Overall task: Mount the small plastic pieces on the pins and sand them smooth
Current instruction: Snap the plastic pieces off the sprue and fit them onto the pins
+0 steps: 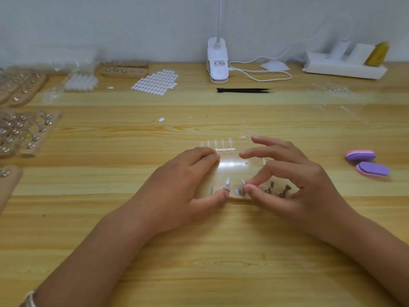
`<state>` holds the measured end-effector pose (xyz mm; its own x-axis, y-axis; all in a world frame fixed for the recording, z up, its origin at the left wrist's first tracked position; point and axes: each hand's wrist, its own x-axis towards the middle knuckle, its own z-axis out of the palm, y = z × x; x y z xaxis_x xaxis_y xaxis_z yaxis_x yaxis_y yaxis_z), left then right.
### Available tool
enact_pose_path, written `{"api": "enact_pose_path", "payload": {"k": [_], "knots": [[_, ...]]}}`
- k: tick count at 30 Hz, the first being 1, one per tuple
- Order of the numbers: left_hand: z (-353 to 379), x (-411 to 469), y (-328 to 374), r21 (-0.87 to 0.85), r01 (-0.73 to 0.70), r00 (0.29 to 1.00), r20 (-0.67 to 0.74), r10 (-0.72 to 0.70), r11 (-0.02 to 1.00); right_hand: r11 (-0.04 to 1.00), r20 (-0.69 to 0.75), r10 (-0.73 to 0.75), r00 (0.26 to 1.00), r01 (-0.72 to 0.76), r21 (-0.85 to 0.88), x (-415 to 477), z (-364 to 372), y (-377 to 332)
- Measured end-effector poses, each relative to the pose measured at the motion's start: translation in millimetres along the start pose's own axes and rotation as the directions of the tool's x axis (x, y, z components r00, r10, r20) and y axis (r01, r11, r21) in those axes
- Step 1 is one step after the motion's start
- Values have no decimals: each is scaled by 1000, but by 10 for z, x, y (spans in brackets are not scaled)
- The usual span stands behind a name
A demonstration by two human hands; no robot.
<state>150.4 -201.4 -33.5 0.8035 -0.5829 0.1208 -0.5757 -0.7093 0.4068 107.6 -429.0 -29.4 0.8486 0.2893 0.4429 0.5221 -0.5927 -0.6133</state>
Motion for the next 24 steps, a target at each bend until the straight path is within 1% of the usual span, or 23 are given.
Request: {"api": "enact_pose_path", "payload": {"k": [8, 11, 14, 15, 17, 18, 19, 22, 24], "knots": [[22, 1, -6, -9, -10, 1000, -21, 10, 1000, 999, 15, -15, 1000, 15, -34, 15, 12, -32], [32, -3, -13, -12, -21, 999, -28, 20, 1000, 999, 58, 49, 997, -48, -18, 47, -20, -63], [27, -6, -7, -13, -27, 999, -42, 27, 1000, 987, 164, 133, 978, -145, 65, 189, -114, -85], [23, -5, -1, -7, -27, 999, -40, 26, 1000, 978, 173, 156, 972, -176, 108, 269, -155, -84], [14, -2, 8, 0, -25, 999, -35, 25, 1000, 968, 126, 179, 976, -198, 157, 457, -211, -37], [10, 1, 10, -3, -23, 999, -34, 23, 1000, 967, 117, 188, 975, -204, 152, 560, -219, 7], [9, 4, 9, -12, -20, 999, -32, 19, 1000, 965, 140, 204, 969, -223, 137, 663, -206, 50], [1, 9, -4, -100, 28, 1000, -5, -29, 995, 961, 305, 256, 917, -276, 23, 866, -68, 144], [-8, 11, -10, -163, 58, 998, 10, -57, 985, 970, 390, 241, 889, -224, -89, 907, 26, 179]]}}
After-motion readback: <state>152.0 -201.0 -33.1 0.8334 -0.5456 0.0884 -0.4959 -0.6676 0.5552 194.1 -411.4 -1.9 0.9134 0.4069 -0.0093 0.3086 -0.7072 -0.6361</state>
